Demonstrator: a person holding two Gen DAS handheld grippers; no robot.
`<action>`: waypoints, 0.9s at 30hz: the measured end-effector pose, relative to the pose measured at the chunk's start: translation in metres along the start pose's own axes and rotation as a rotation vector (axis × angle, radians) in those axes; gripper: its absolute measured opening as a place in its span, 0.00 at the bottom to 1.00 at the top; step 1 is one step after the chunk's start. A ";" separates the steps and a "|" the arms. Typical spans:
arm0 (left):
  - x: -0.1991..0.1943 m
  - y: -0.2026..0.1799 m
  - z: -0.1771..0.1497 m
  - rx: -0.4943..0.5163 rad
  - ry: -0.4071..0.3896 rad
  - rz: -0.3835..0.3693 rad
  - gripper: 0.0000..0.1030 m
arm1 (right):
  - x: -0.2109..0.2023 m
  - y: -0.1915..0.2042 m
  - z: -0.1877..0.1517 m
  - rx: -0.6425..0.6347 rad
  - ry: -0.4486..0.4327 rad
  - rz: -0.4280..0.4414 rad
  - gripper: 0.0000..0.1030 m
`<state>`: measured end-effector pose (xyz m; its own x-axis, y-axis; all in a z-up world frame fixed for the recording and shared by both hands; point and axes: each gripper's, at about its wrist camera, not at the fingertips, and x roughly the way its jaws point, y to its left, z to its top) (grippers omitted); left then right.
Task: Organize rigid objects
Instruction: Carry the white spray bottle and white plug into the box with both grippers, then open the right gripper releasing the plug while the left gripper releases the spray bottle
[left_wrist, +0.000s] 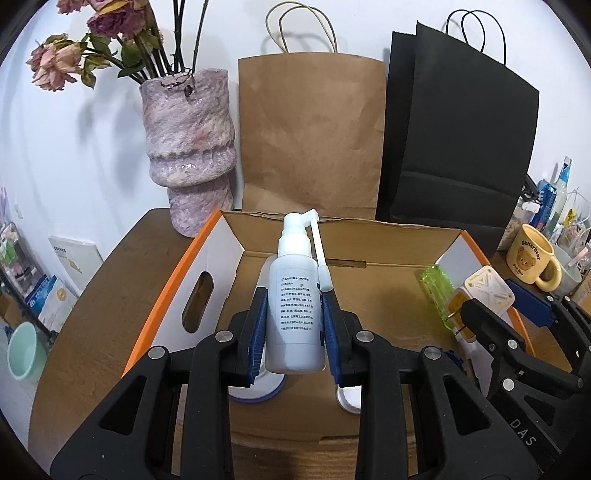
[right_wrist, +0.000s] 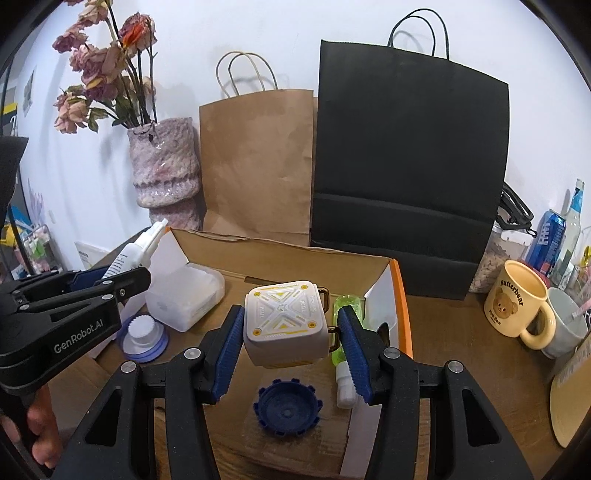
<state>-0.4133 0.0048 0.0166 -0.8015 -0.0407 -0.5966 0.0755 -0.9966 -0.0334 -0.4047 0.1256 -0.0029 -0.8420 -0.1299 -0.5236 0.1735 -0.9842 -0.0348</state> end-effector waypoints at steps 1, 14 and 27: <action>0.001 0.000 0.001 0.003 -0.001 0.003 0.24 | 0.002 0.000 0.000 -0.003 0.002 -0.001 0.55; 0.015 0.009 -0.001 0.001 0.019 0.023 0.24 | 0.011 0.001 -0.006 -0.039 0.027 -0.016 0.55; 0.000 0.023 0.004 -0.020 -0.067 0.065 1.00 | 0.004 -0.002 -0.005 -0.038 0.008 -0.046 0.90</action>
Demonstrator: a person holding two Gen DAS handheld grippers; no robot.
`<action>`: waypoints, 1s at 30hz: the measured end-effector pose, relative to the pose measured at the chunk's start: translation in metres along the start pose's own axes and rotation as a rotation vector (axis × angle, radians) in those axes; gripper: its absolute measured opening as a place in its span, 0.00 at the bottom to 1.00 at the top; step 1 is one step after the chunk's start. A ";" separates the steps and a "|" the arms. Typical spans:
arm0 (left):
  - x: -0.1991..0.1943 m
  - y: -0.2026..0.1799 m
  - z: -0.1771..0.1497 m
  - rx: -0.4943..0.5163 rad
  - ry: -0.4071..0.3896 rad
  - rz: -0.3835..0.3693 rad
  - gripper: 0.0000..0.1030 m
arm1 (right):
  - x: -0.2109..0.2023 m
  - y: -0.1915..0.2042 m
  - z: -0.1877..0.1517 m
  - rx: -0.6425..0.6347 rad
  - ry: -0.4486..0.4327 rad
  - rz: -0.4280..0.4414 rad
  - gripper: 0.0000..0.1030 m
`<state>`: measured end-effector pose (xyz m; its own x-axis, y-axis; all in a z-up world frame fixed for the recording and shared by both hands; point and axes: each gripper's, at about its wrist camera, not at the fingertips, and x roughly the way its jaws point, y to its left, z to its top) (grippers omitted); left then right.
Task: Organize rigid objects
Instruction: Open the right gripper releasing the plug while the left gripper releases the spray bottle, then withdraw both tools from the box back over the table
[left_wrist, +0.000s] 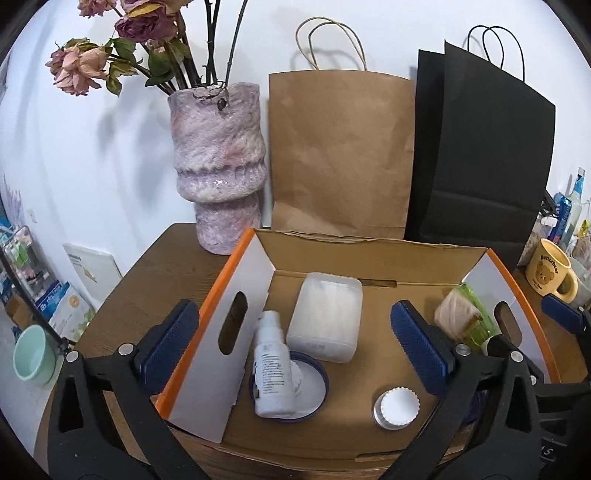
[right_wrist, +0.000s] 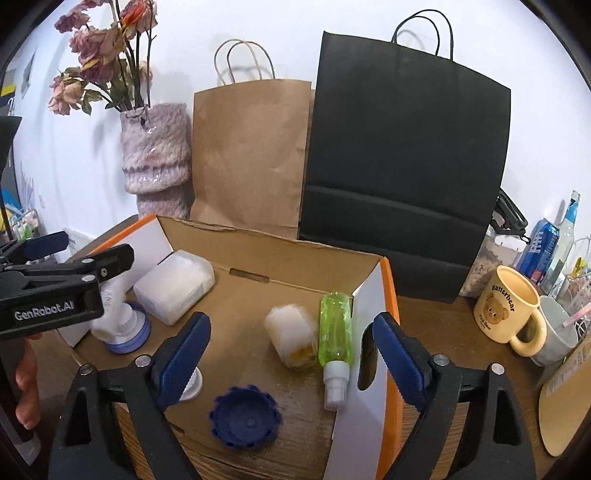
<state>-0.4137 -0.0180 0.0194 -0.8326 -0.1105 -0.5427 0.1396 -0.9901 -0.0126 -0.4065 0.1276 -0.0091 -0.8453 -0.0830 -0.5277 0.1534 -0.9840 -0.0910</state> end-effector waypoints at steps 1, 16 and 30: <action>0.000 0.000 0.000 -0.002 0.000 0.000 1.00 | 0.000 0.000 0.000 -0.001 0.001 0.002 0.90; 0.000 0.002 -0.004 -0.009 0.014 -0.002 1.00 | -0.006 0.003 -0.002 0.004 -0.015 0.009 0.90; -0.012 0.010 -0.013 -0.010 0.022 0.006 1.00 | -0.025 0.011 -0.015 -0.026 -0.035 0.030 0.91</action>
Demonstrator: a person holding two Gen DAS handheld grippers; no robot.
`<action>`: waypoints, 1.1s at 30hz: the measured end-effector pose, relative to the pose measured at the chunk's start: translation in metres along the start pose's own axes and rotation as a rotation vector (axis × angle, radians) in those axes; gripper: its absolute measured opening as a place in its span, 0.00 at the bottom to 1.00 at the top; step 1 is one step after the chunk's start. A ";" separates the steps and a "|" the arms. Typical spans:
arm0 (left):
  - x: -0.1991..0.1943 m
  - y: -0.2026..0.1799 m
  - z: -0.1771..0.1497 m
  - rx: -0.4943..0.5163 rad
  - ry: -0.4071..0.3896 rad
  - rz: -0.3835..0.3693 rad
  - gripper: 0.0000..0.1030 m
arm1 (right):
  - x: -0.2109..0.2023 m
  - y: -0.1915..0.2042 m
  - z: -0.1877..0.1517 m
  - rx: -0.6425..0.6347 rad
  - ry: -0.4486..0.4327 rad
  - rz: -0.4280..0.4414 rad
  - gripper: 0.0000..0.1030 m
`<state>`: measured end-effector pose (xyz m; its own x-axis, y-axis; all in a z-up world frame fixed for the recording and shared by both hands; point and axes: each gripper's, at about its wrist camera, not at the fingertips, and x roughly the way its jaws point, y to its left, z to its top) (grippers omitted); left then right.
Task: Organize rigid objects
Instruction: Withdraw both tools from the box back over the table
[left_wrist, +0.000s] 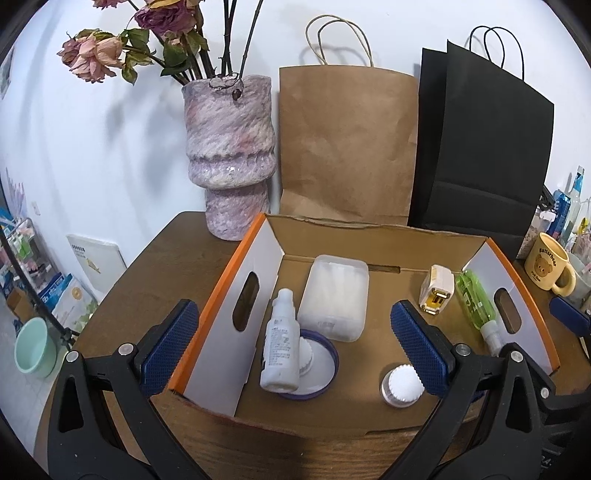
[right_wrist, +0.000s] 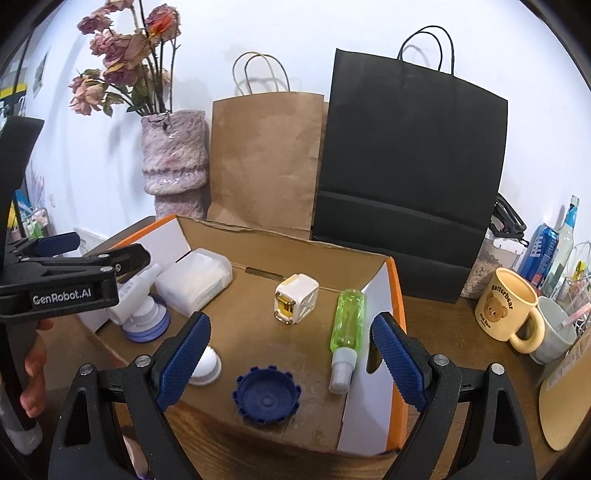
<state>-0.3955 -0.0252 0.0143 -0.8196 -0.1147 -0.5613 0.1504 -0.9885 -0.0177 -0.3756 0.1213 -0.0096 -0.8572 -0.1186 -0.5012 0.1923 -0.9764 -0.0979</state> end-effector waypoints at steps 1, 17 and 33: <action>-0.001 0.000 -0.001 0.000 0.002 0.001 1.00 | -0.002 0.001 -0.002 -0.005 0.001 0.005 0.91; -0.027 0.007 -0.024 0.000 0.005 -0.008 1.00 | -0.037 0.009 -0.026 -0.028 -0.009 0.030 0.91; -0.055 0.012 -0.052 0.002 0.032 -0.021 1.00 | -0.069 0.017 -0.048 -0.024 0.013 0.043 0.91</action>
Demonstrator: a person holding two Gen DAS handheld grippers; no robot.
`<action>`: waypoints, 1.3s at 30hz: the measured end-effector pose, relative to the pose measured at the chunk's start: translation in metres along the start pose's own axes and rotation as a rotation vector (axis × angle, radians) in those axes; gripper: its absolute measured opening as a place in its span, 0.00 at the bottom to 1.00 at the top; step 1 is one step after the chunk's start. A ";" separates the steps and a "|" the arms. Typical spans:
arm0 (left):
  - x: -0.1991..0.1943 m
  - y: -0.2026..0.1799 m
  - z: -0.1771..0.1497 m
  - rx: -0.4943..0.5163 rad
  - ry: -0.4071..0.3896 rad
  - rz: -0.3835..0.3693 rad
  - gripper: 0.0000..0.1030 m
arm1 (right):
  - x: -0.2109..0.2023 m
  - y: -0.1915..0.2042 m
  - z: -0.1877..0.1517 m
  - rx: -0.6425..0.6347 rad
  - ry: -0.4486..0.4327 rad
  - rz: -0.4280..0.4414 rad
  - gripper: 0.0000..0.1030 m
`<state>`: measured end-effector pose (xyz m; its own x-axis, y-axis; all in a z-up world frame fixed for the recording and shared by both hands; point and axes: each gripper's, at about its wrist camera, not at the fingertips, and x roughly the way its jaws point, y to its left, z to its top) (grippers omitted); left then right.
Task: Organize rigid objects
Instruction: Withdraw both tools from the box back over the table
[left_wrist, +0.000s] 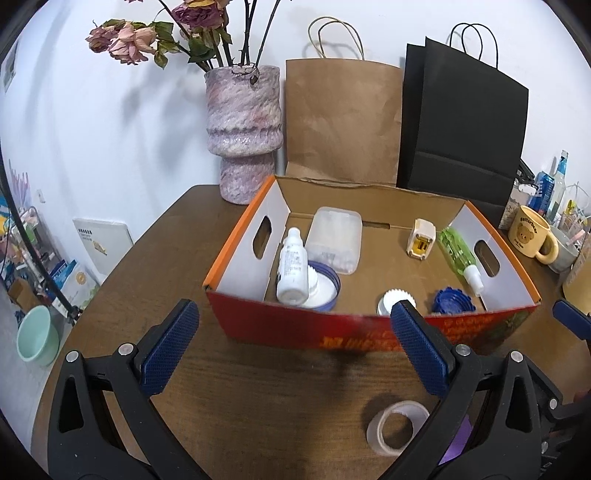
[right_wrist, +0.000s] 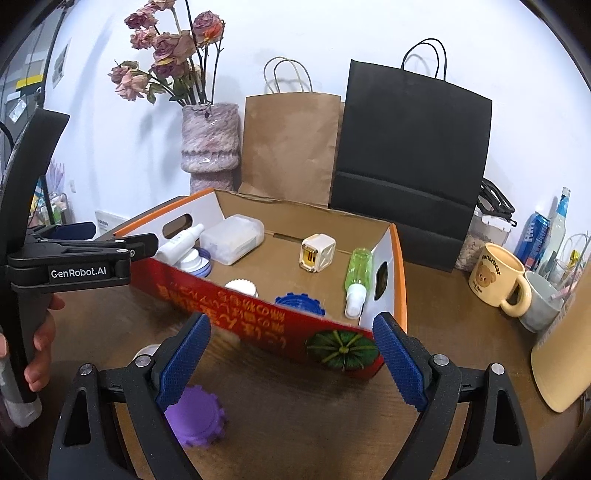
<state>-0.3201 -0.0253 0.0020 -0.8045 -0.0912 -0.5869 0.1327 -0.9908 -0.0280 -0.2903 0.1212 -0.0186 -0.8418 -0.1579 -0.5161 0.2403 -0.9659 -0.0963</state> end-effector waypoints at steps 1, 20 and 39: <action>-0.001 0.000 -0.001 0.000 0.002 -0.001 1.00 | -0.003 0.001 -0.002 0.000 0.003 0.001 0.91; -0.035 0.009 -0.040 0.033 0.038 -0.012 1.00 | -0.031 0.033 -0.026 -0.021 0.042 0.012 0.91; -0.055 0.030 -0.071 0.064 0.086 -0.028 1.00 | -0.017 0.057 -0.050 -0.032 0.194 0.021 0.90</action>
<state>-0.2305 -0.0430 -0.0237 -0.7544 -0.0575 -0.6538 0.0718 -0.9974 0.0049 -0.2380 0.0787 -0.0579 -0.7283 -0.1329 -0.6723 0.2746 -0.9554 -0.1087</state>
